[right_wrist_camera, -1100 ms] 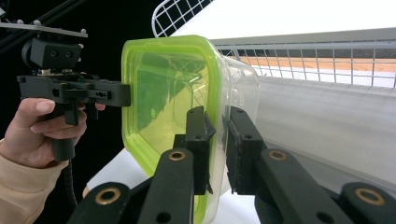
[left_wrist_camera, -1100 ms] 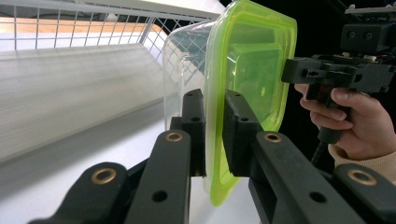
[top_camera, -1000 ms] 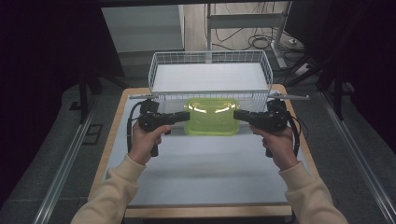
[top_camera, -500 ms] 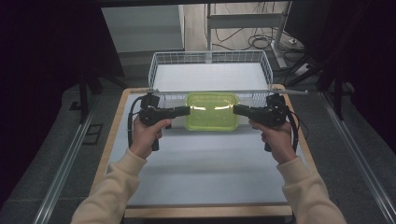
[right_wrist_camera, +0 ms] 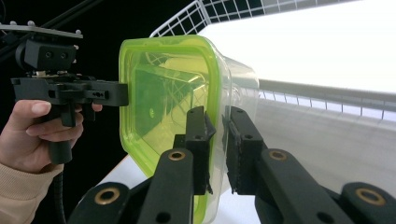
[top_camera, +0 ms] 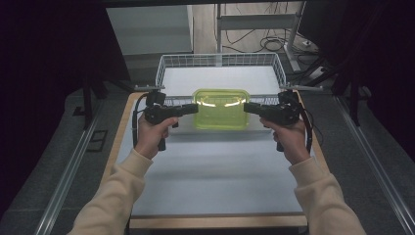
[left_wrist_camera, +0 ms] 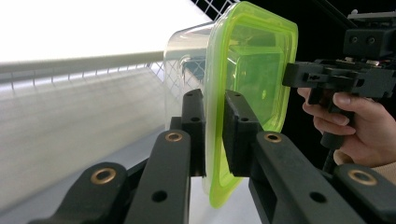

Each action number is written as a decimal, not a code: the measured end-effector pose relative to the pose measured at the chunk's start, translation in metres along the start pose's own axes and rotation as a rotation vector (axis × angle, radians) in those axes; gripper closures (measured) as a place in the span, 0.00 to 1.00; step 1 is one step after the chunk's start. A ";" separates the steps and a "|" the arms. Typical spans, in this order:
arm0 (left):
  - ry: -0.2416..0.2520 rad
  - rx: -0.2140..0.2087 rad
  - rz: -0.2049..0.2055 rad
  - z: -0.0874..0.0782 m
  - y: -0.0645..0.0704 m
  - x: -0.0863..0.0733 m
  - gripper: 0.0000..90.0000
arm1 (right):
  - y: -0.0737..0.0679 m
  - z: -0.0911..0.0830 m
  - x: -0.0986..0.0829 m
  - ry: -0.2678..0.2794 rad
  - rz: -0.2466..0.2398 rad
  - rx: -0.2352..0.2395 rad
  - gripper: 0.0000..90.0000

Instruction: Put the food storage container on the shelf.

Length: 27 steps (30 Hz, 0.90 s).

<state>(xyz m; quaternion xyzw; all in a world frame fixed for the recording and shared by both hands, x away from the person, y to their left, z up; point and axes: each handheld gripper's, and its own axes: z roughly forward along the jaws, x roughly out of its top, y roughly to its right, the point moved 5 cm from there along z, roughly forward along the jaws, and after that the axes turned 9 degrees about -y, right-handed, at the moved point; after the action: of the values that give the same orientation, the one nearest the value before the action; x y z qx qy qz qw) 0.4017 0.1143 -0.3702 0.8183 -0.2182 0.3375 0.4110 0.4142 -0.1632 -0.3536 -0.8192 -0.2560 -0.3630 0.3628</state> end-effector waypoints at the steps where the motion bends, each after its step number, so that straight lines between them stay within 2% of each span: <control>1: 0.002 0.002 0.009 -0.001 0.000 0.002 0.89 | 0.000 0.000 0.001 0.002 -0.001 0.001 0.89; 6: 0.007 0.016 0.019 -0.002 -0.002 0.011 0.89 | 0.003 0.003 0.009 0.013 0.005 0.006 0.89; 13: 0.017 0.017 0.010 -0.002 -0.006 0.021 0.89 | 0.005 0.005 0.019 0.013 0.003 -0.007 0.89; 16: 0.012 0.026 0.021 -0.002 -0.007 0.026 0.89 | 0.006 0.005 0.024 0.013 0.003 -0.008 0.89; 24: 0.012 0.036 -0.002 0.004 -0.013 0.046 0.89 | 0.014 0.008 0.042 0.014 0.011 -0.028 0.89; 27: 0.004 0.037 -0.010 0.008 -0.017 0.055 0.90 | 0.022 0.011 0.054 0.011 0.027 -0.032 0.89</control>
<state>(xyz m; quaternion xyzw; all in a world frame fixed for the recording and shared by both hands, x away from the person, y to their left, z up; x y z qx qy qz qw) 0.4535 0.1128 -0.3424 0.8260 -0.2071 0.3413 0.3980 0.4665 -0.1598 -0.3261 -0.8265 -0.2369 -0.3664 0.3557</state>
